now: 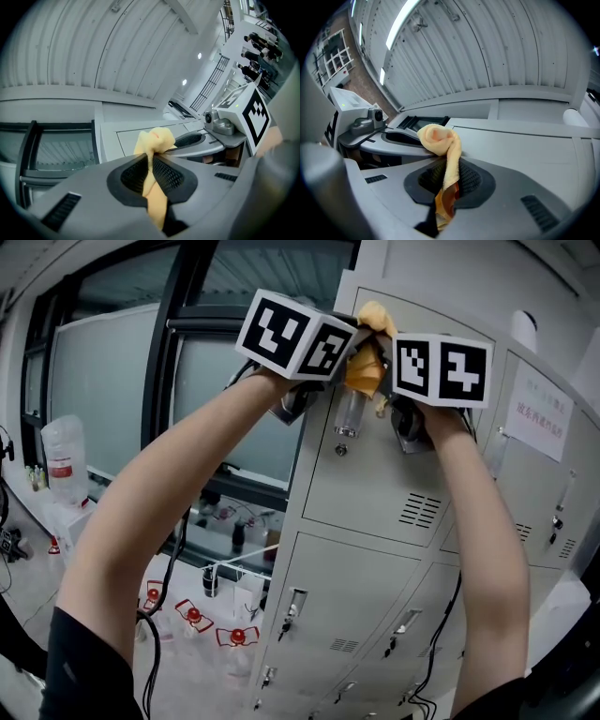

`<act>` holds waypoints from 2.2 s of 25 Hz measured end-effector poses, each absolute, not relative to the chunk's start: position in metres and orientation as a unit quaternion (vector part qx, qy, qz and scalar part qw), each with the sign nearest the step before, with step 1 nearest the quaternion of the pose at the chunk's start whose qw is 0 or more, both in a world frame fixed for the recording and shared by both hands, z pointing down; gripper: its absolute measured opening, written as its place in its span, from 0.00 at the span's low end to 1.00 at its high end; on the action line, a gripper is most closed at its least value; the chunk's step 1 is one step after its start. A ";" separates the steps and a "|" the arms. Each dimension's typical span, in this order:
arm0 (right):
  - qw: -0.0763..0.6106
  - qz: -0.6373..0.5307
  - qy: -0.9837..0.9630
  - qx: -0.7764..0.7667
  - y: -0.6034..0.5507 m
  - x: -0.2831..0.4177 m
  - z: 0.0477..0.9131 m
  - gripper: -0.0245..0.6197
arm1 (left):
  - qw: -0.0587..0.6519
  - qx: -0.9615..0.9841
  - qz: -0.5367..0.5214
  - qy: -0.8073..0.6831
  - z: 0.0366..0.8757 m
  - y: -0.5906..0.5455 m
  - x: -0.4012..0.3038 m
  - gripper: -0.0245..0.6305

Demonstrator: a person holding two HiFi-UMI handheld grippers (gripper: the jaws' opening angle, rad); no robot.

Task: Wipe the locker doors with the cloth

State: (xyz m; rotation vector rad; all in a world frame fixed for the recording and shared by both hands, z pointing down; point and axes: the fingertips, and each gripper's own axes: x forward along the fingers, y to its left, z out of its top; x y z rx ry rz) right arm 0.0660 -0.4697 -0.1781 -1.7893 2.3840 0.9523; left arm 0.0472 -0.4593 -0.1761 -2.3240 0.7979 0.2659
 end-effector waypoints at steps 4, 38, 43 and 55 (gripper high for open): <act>0.004 0.304 0.759 -0.575 -0.468 0.074 -0.178 0.13 | 0.322 -0.891 0.099 0.304 -0.176 -0.457 0.055 0.10; -0.002 0.285 0.719 -0.635 -0.416 0.273 -0.166 0.13 | 0.336 -0.903 0.078 0.256 -0.166 -0.407 0.253 0.10; -0.004 0.285 0.715 -0.639 -0.415 0.275 -0.166 0.13 | 0.337 -0.904 0.078 0.252 -0.165 -0.406 0.255 0.10; 0.008 0.288 0.718 -0.634 -0.401 0.249 -0.165 0.13 | 0.350 -0.905 0.085 0.225 -0.165 -0.391 0.229 0.10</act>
